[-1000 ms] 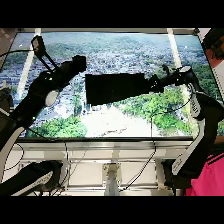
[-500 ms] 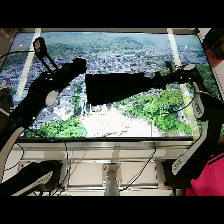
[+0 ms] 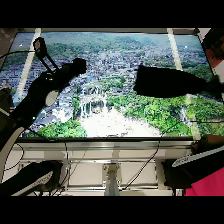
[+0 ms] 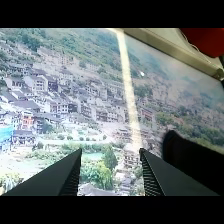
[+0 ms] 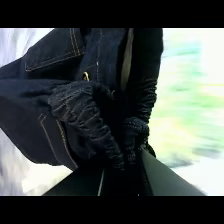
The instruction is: Fold the clothes and pants, and hang the long-sleeved shirts on hangers.
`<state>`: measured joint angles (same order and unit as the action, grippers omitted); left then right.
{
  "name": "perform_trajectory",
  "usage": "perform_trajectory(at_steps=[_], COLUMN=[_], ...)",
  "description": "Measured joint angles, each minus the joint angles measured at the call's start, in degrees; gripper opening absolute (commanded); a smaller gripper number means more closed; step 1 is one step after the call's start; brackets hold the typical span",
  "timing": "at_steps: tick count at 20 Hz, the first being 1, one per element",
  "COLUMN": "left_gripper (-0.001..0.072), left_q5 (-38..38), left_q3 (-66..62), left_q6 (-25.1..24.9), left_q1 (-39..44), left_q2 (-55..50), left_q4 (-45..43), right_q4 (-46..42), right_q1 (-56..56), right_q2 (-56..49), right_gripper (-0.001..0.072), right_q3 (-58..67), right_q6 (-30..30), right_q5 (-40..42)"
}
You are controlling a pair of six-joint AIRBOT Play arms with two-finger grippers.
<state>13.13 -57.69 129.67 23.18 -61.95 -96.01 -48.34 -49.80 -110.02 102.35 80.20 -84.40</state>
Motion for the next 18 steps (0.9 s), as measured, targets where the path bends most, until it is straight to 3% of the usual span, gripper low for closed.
perform_trajectory(at_steps=[6,10,11,12,13,18], left_gripper=[0.0434,0.0434,0.0434,0.0434,0.0434,0.0433], left_q5=[-0.02,-0.11,-0.15,-0.17,-0.17,-0.20], left_q3=[0.00,0.00,0.00,0.00,0.00,0.00], left_q6=[0.00,0.00,0.00,0.00,0.00,0.00], left_q1=[0.00,0.00,0.00,0.00,0.00,0.00], left_q2=[0.00,0.00,0.00,0.00,0.00,0.00], left_q4=[0.00,0.00,0.00,0.00,0.00,0.00], right_q4=[-11.76,-19.32,-20.44,-21.27,-21.79,-22.38], right_q1=[-18.58,-24.35,-24.92,-25.20,-25.35,-25.66], right_q2=[0.74,0.79,0.79,0.79,0.79,1.40], right_gripper=[0.0021,0.0026,0.0106,0.0325,0.0422,0.0446], right_q3=[3.91,5.31,5.46,5.55,5.75,13.97], right_q6=[1.68,2.69,2.78,2.95,3.23,11.52], right_q5=[-4.79,-6.16,-6.19,-6.16,-6.16,-6.84])
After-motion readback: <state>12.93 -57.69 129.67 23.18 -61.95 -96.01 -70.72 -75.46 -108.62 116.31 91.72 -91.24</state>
